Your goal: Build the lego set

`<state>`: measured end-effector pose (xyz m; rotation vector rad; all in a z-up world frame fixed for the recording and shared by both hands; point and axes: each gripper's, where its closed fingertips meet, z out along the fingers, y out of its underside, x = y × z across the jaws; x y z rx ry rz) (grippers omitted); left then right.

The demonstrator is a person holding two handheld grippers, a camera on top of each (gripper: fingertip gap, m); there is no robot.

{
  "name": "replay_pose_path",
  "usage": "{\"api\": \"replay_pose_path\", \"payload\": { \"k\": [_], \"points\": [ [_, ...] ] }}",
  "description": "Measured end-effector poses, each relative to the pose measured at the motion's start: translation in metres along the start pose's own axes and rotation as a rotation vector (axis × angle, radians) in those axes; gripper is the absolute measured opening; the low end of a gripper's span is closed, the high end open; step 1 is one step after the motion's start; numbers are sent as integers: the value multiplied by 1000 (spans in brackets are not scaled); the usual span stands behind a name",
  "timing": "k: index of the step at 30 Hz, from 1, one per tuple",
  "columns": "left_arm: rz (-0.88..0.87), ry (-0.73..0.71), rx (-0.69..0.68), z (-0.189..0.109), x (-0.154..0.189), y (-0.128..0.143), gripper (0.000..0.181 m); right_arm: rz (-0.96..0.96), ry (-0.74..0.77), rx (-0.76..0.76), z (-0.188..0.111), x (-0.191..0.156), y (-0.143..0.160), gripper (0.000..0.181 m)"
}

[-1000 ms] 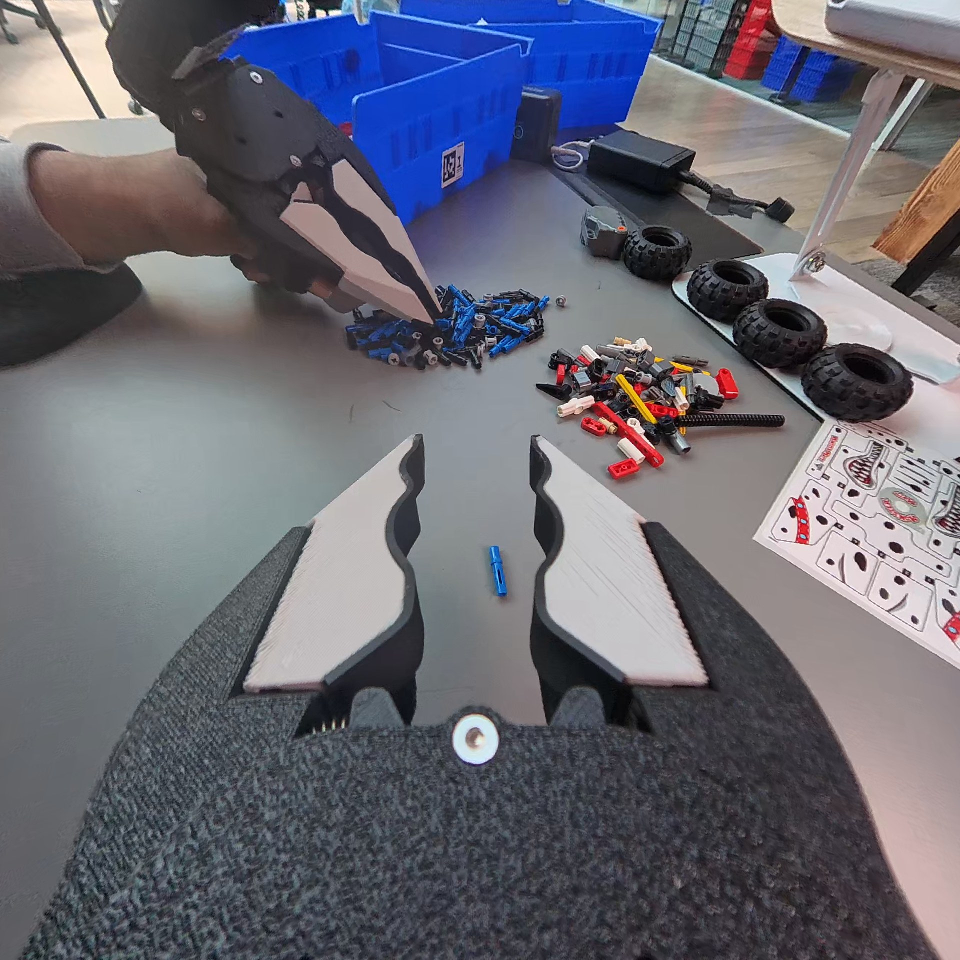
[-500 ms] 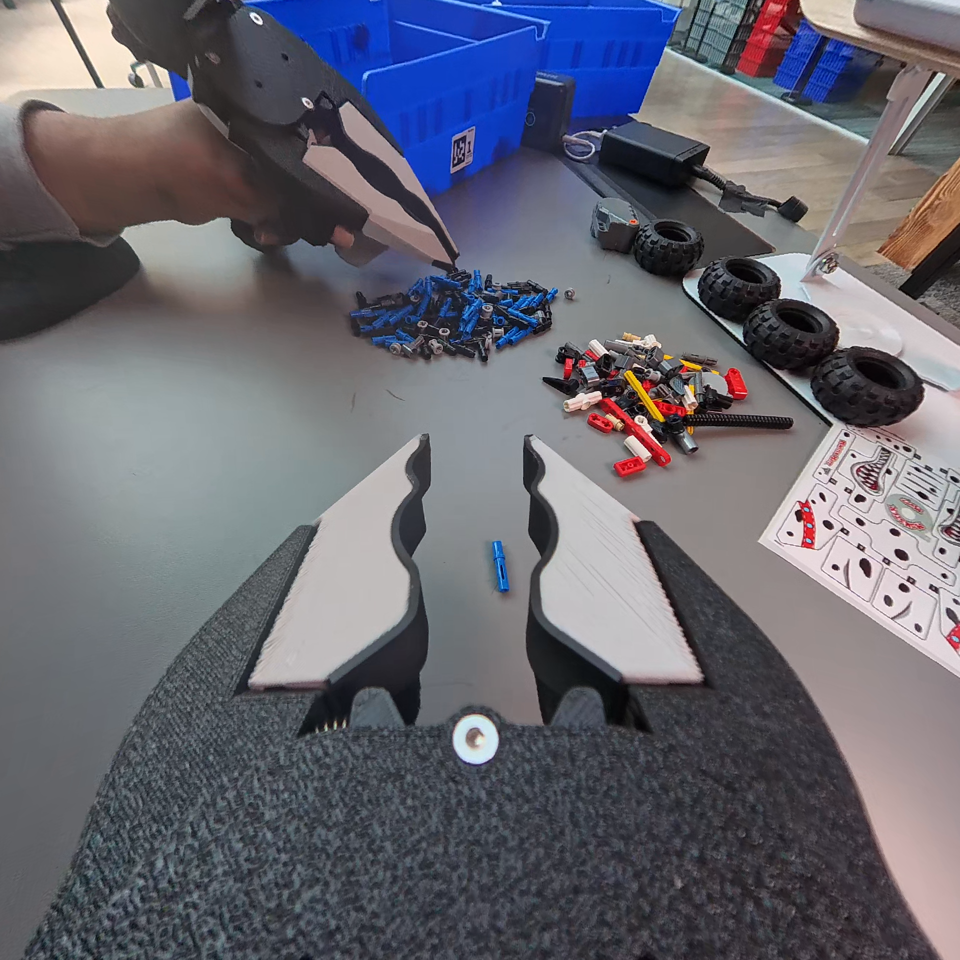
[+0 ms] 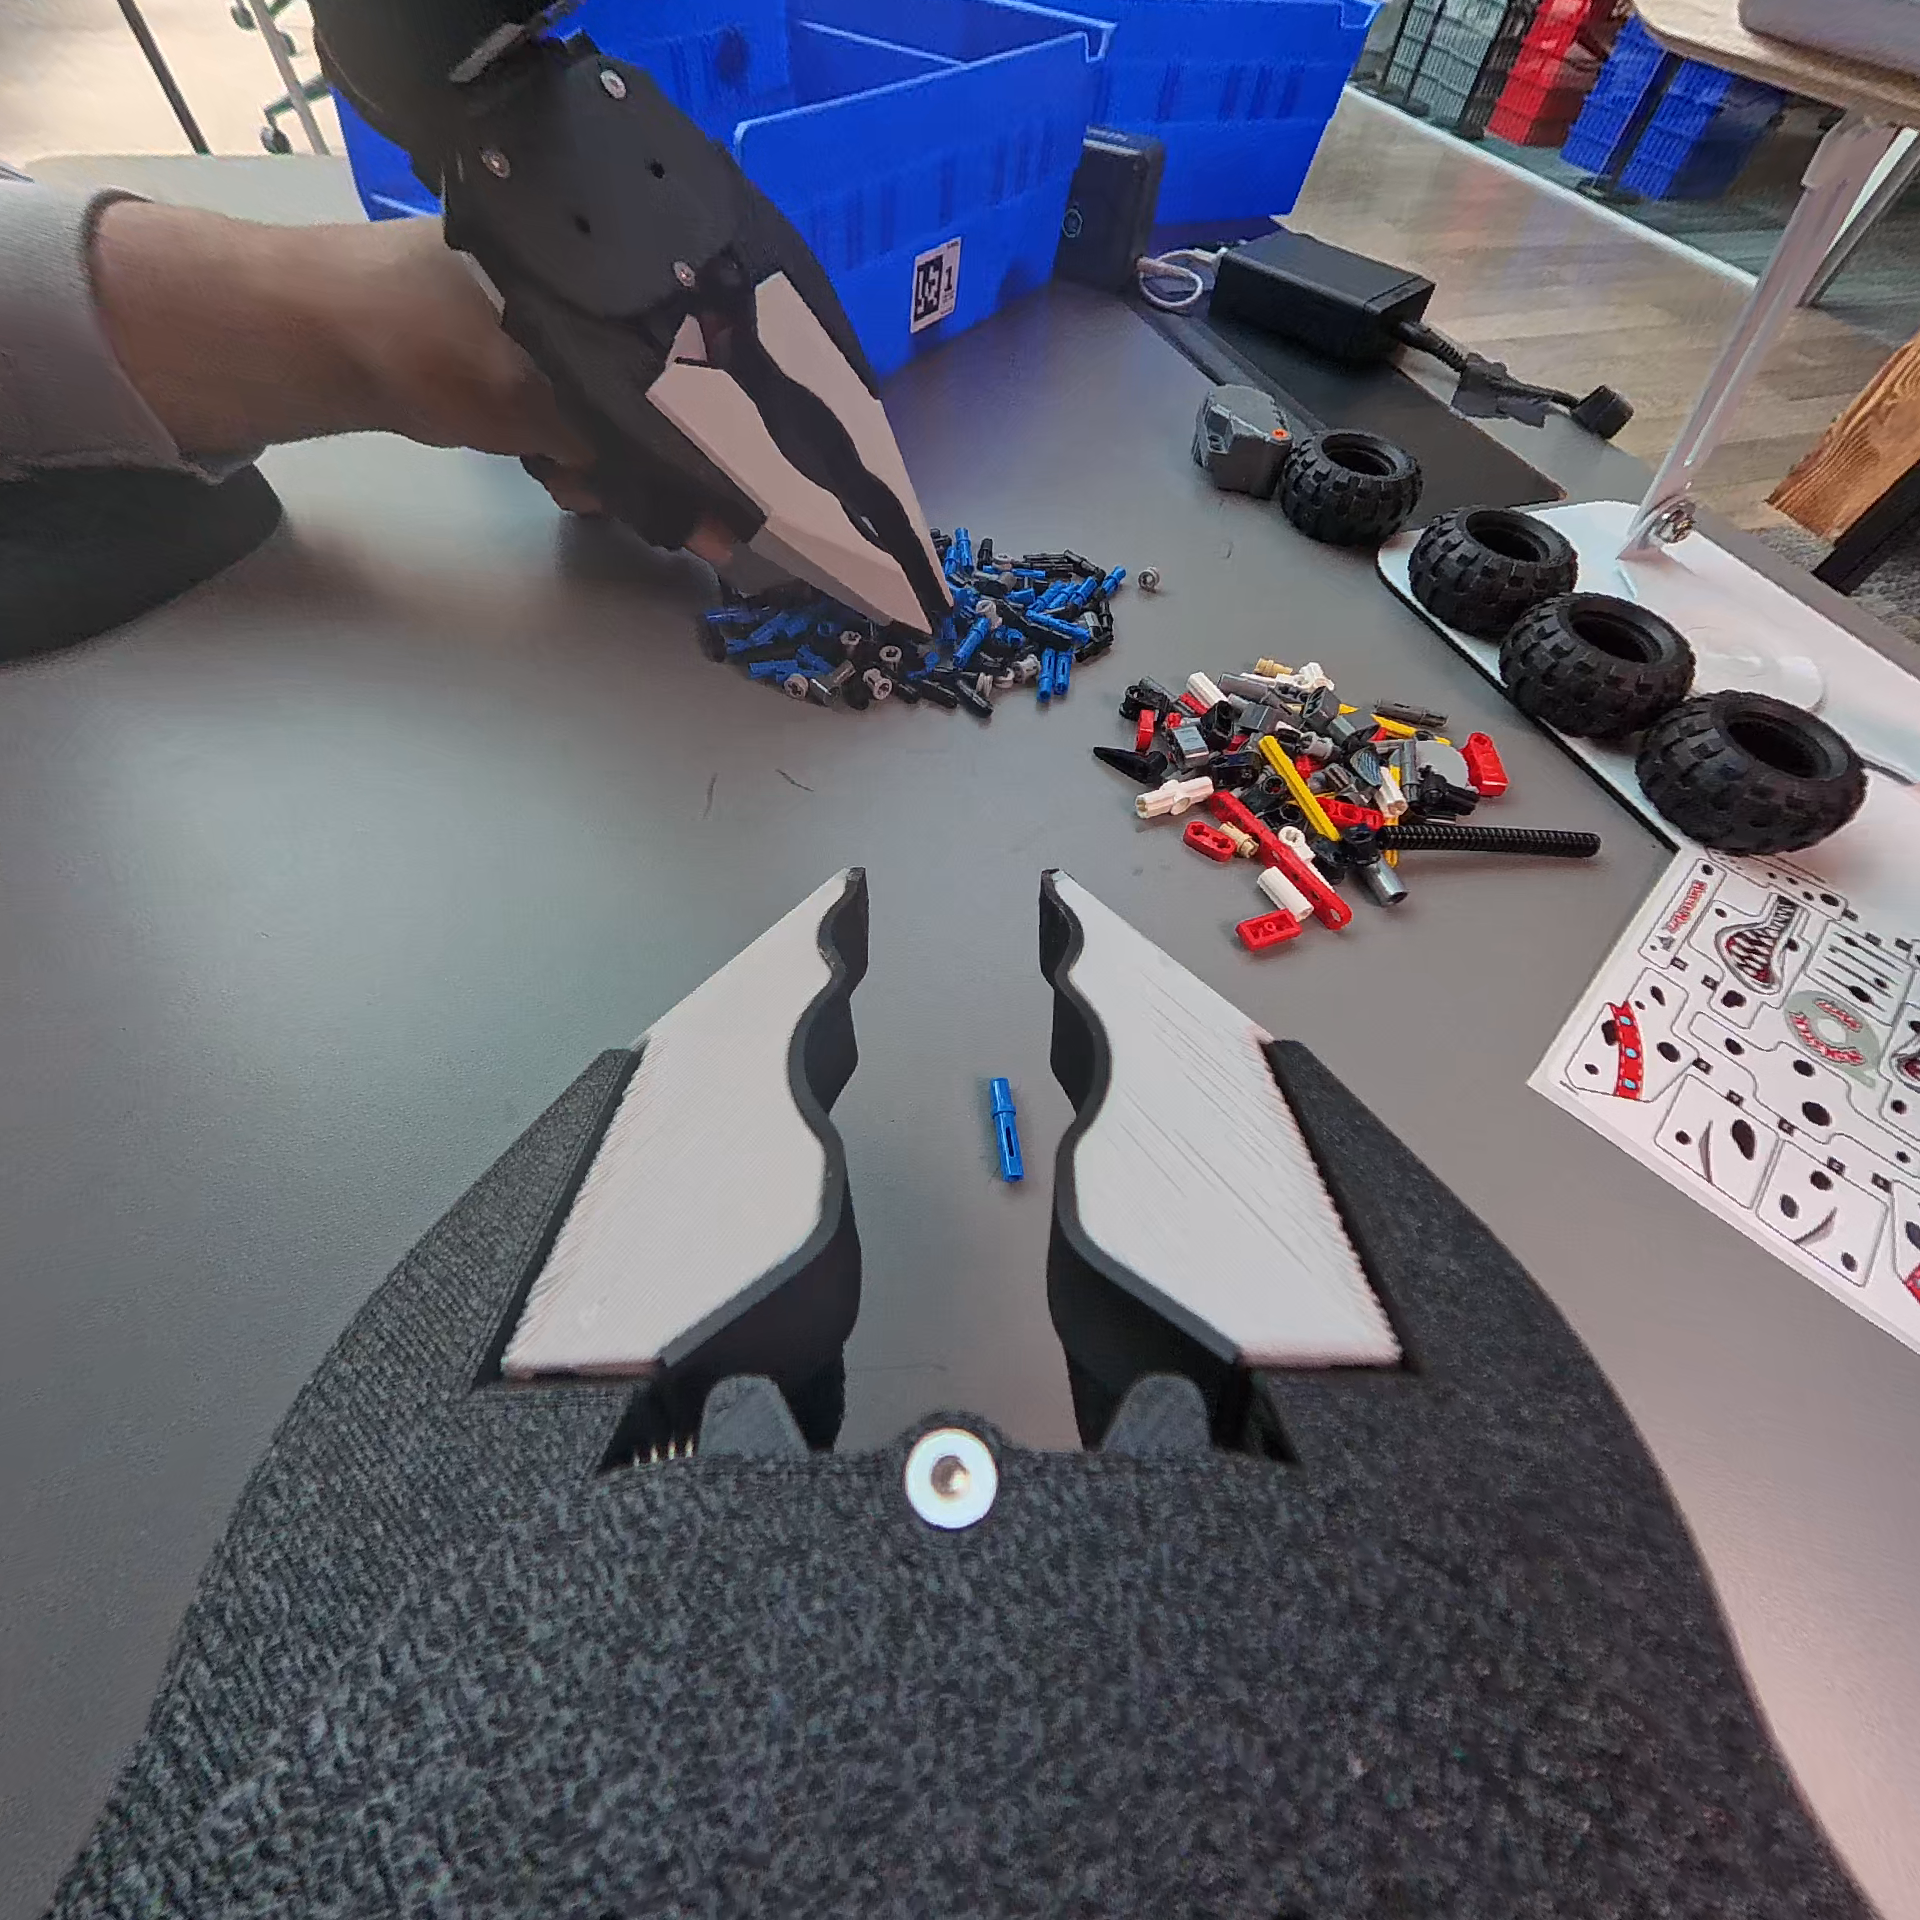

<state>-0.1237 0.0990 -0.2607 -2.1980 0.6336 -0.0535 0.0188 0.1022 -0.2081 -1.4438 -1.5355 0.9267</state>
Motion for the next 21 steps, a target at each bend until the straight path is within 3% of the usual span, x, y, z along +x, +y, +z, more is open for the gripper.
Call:
{"api": "replay_pose_path", "payload": {
  "k": [10,16,21],
  "points": [
    [-38,-81,17,-8,-16,0,7,0,5,1,-1,1,0,32],
    [9,-18,76,-1,1,-21,17,6,0,-3,2,0,2,32],
    [22,16,16,10,7,-14,16,2,1,-10,2,0,3,32]
  ]
}}
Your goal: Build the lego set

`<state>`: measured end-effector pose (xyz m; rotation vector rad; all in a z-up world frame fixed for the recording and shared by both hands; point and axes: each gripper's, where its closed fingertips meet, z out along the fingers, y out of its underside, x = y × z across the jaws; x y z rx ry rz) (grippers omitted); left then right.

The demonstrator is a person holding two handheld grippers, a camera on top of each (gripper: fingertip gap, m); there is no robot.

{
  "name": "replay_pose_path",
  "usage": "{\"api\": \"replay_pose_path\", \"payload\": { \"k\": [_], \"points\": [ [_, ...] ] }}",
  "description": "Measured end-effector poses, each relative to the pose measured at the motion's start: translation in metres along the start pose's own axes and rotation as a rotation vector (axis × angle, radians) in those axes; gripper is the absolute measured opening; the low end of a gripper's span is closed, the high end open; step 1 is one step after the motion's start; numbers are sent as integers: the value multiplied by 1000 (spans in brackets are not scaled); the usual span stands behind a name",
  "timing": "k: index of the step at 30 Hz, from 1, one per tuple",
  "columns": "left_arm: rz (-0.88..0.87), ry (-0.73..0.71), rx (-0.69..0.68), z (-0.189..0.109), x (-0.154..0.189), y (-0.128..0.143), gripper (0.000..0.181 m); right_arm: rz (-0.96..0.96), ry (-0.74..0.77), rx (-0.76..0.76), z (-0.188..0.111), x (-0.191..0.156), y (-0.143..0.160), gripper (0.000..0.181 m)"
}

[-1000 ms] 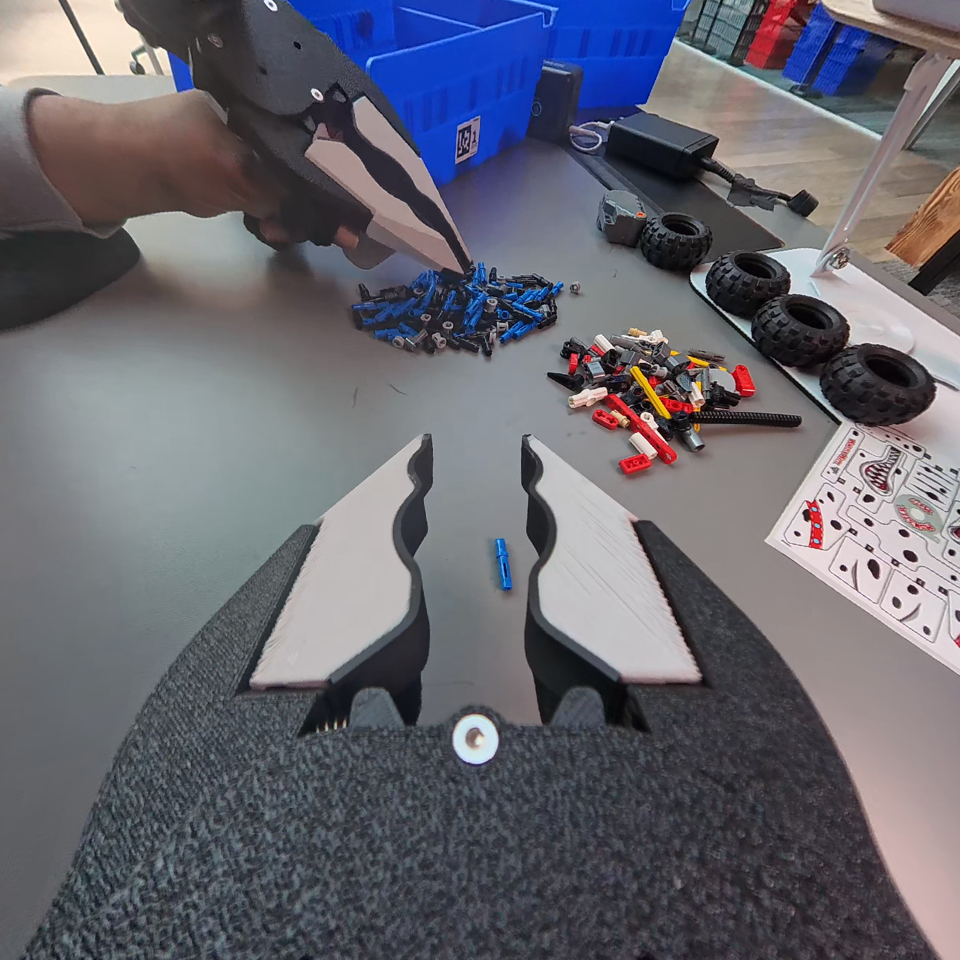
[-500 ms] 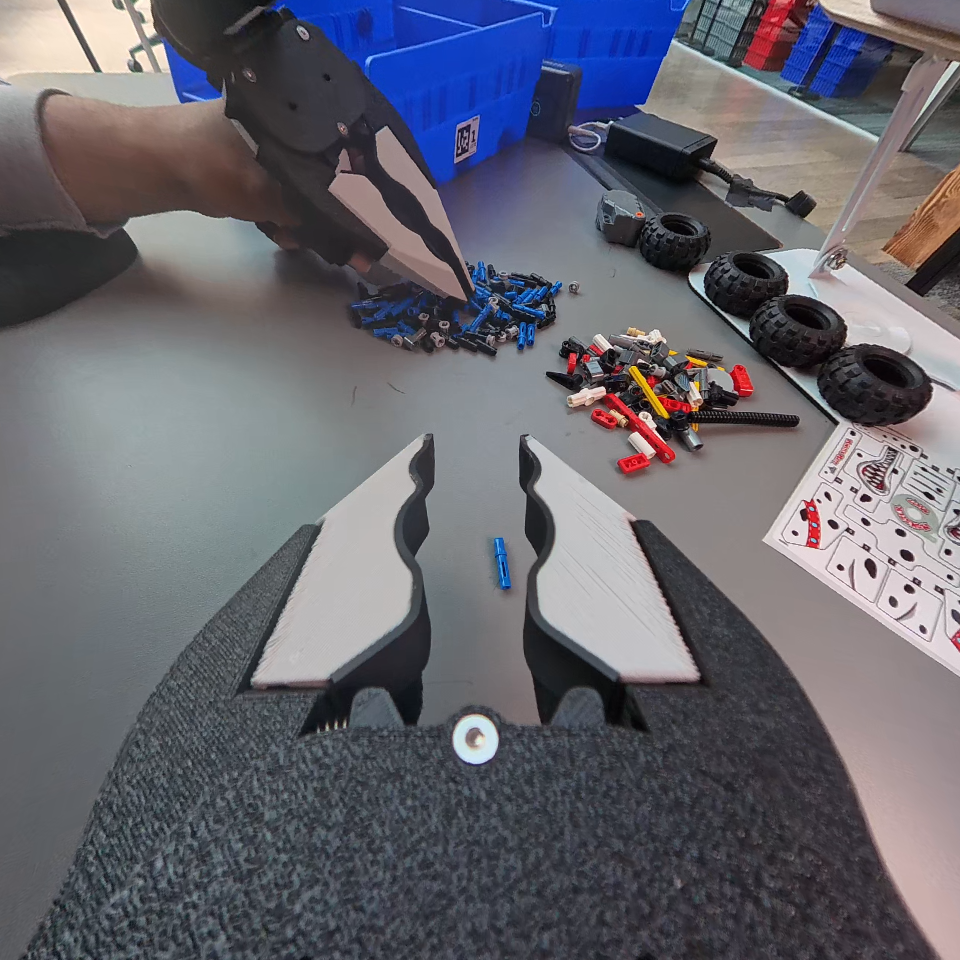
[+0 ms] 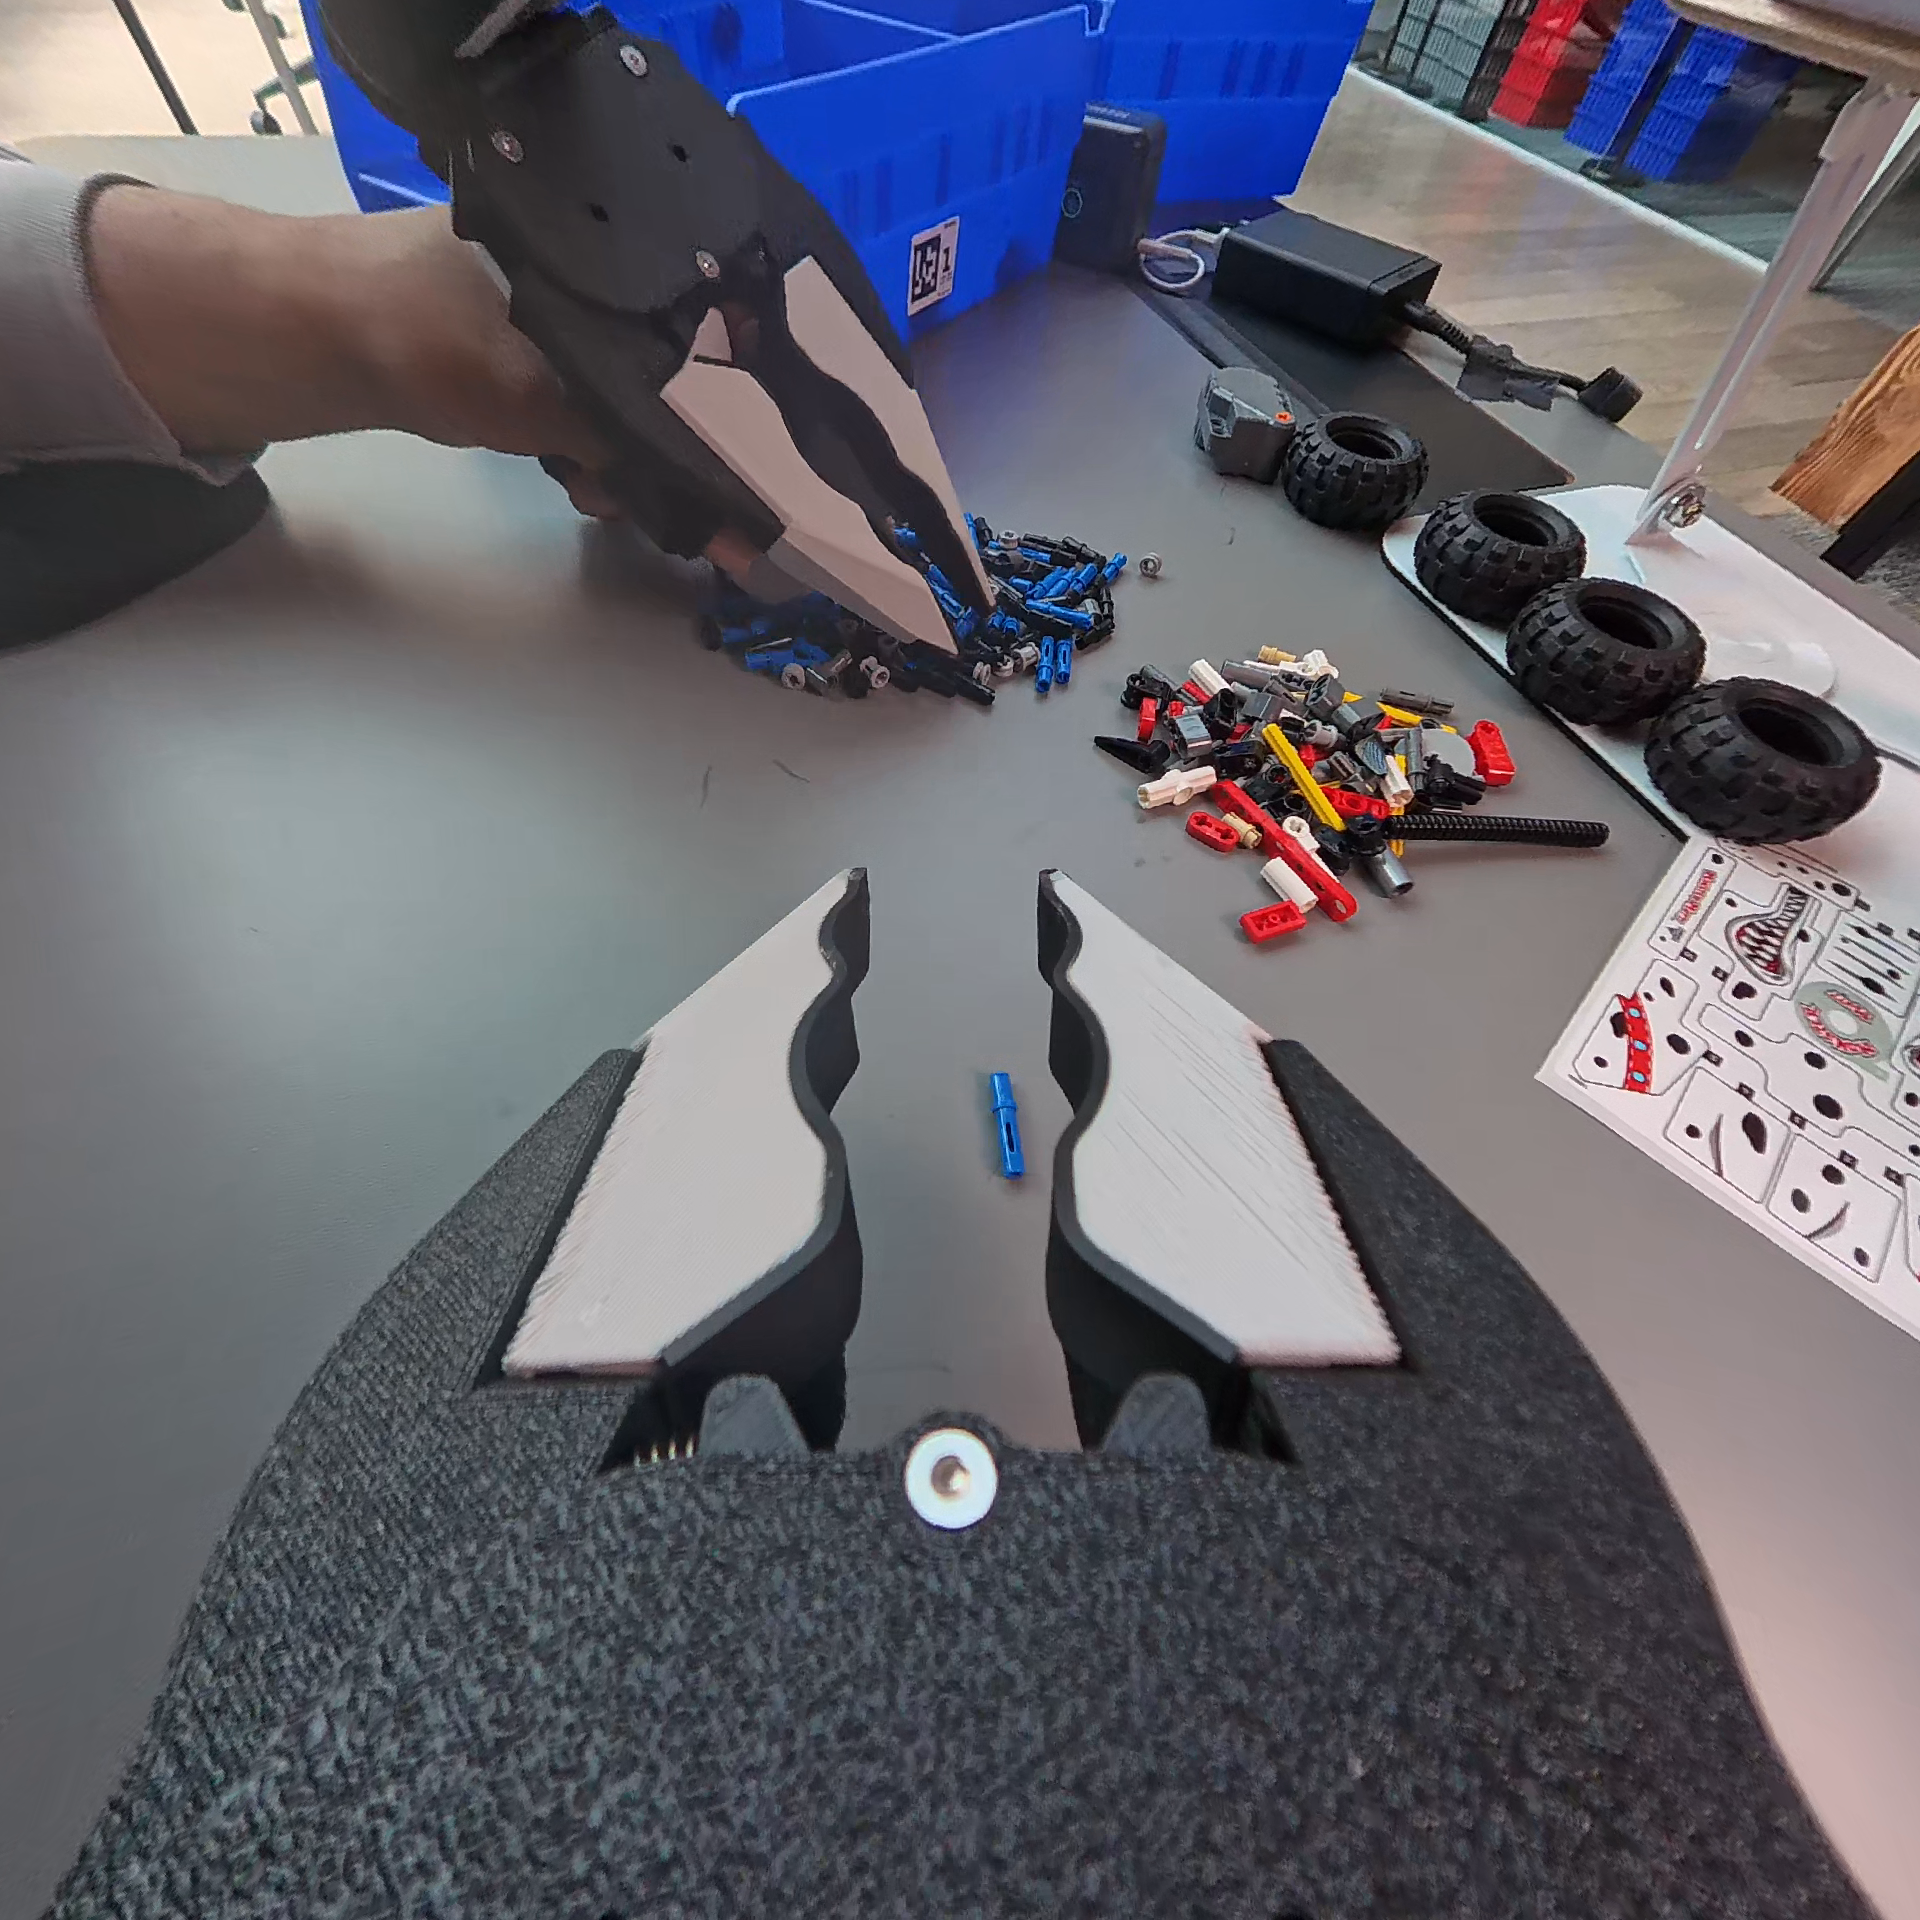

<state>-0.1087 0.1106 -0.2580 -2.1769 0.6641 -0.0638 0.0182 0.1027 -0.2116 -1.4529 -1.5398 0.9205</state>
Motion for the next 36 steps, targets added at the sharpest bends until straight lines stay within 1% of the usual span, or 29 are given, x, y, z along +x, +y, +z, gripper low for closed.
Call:
{"api": "replay_pose_path", "payload": {
  "k": [5,7,12,18,21,24,27,30,33,36],
  "points": [
    [-14,-35,-24,-2,-11,8,4,5,2,-1,0,1,1,32],
    [-29,-52,-37,-4,-16,11,2,1,1,-5,0,1,1,32],
    [-69,-76,-54,-9,-25,20,4,1,6,-4,-1,2,1,32],
    [-127,-131,13,-25,-39,12,7,-1,8,-7,-1,3,2,32],
    [-183,-148,31,-35,-45,12,5,-1,9,-8,-2,3,3,32],
    [-205,-118,0,-37,-41,24,5,2,10,-9,-2,4,3,32],
    [-189,-70,-14,-36,-31,31,9,3,10,-9,-2,4,3,32],
    [-156,-77,-51,-30,-29,37,9,3,10,-11,-1,4,4,32],
    [-139,-102,-73,-27,-31,41,6,4,10,-9,-2,4,4,32],
    [-134,-122,-55,-28,-33,37,6,4,9,-9,-2,4,4,32]
  ]
}}
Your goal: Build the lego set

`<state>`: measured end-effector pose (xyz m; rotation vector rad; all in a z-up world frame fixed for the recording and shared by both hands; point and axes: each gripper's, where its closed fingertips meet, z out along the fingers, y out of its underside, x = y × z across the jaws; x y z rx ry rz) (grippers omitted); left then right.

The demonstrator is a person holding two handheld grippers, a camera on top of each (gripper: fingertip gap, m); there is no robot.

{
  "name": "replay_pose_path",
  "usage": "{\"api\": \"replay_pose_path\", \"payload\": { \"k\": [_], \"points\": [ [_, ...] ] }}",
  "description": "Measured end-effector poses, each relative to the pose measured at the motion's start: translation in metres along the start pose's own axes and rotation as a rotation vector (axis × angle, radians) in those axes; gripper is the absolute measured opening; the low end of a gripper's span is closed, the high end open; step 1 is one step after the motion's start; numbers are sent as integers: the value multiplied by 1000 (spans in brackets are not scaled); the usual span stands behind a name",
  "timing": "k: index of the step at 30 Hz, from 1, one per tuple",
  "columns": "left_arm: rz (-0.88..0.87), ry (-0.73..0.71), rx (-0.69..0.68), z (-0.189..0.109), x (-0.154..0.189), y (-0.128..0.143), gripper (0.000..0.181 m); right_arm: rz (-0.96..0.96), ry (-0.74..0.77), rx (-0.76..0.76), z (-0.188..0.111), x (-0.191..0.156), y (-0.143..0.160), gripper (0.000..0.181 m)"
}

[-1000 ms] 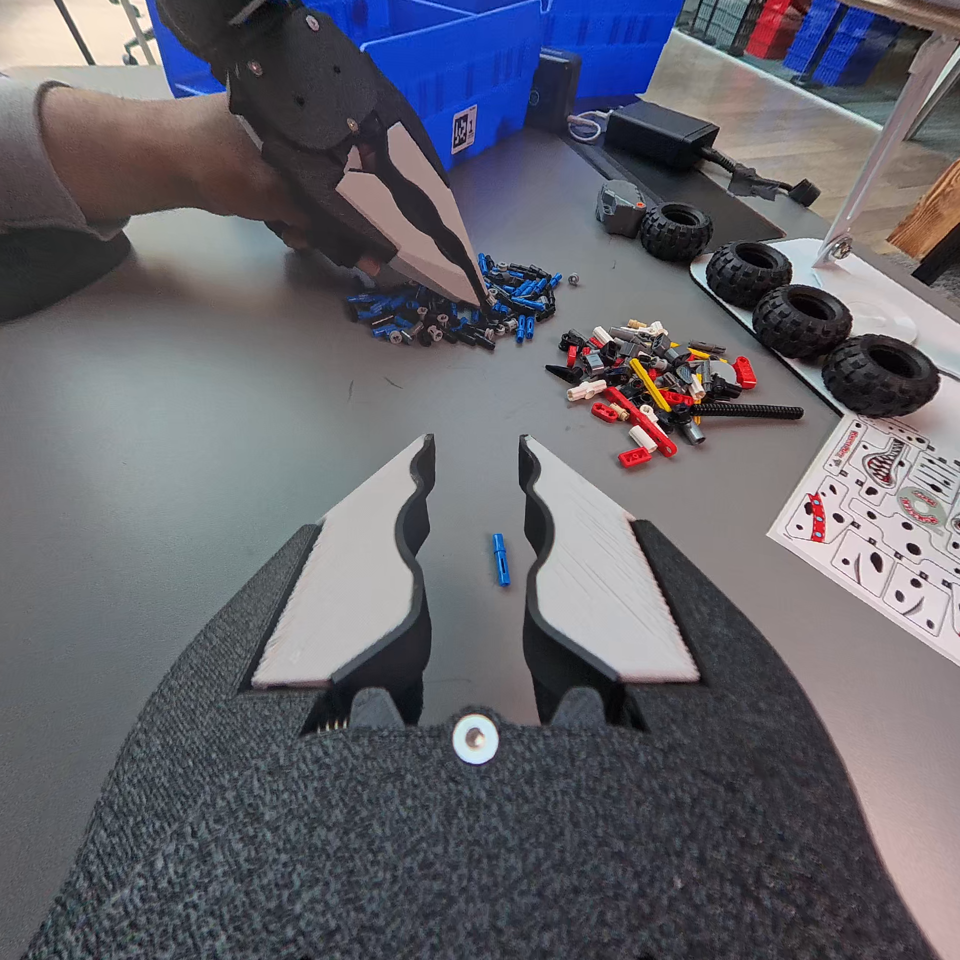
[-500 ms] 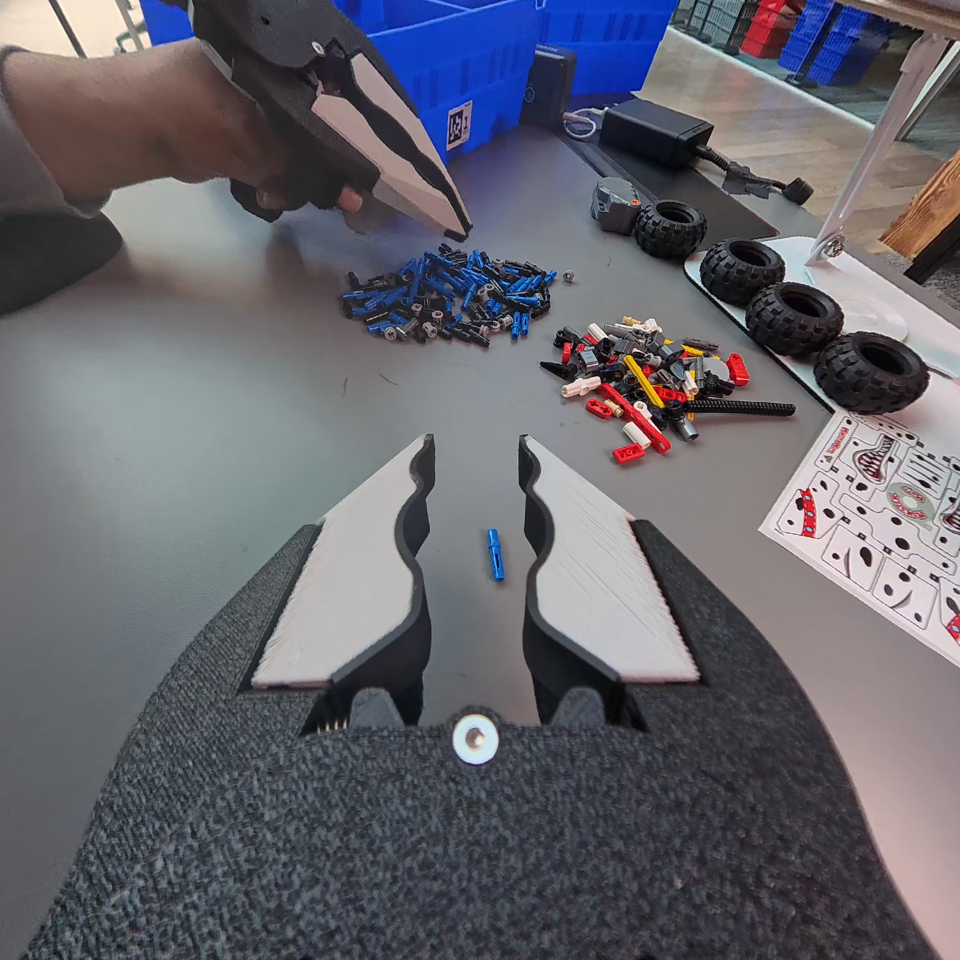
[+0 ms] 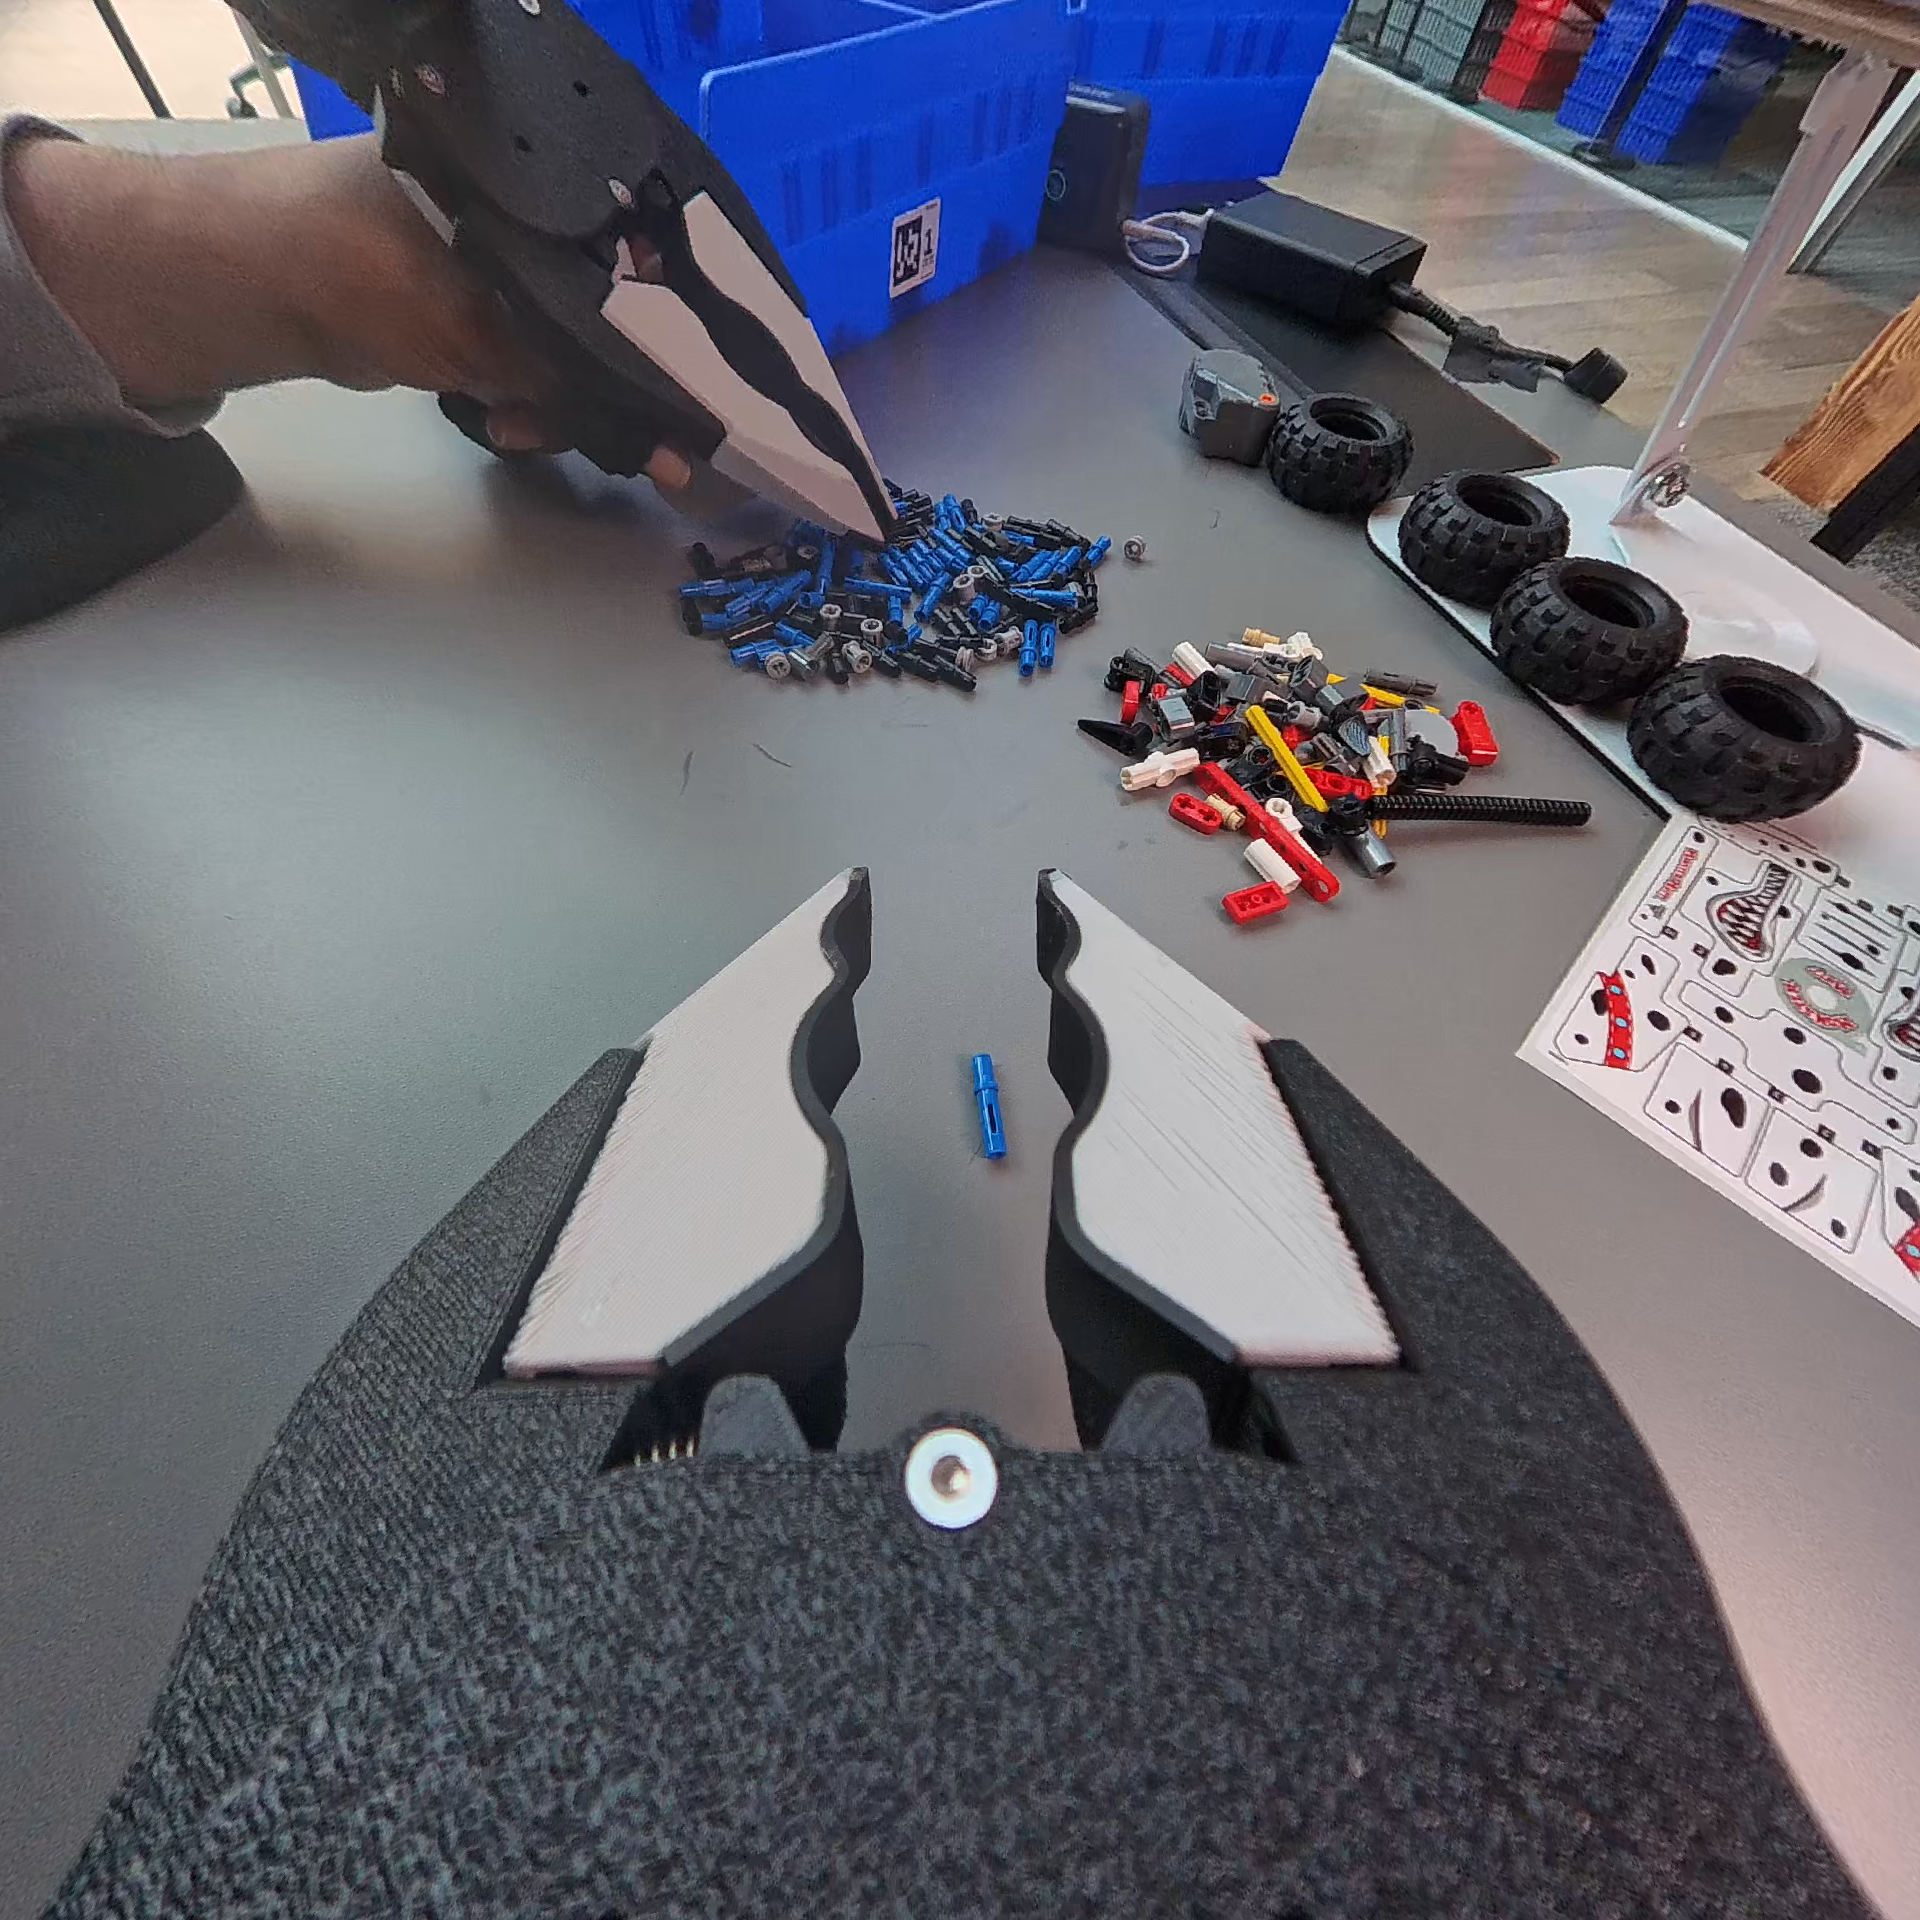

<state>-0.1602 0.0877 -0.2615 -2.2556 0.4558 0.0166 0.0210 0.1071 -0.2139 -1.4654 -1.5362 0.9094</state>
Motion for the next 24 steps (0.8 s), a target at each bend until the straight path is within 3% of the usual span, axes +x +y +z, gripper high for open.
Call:
{"api": "replay_pose_path", "payload": {
  "k": [5,12,18,24],
  "points": [
    [37,6,72,5,8,-26,10,2,2,-4,1,1,0,32],
    [70,57,-23,36,14,-31,11,0,-1,2,0,0,-1,31],
    [64,32,-34,32,7,-26,6,-2,-3,0,-1,0,0,31],
    [51,39,40,24,8,-36,15,0,-5,1,-1,0,0,31]
  ]
}}
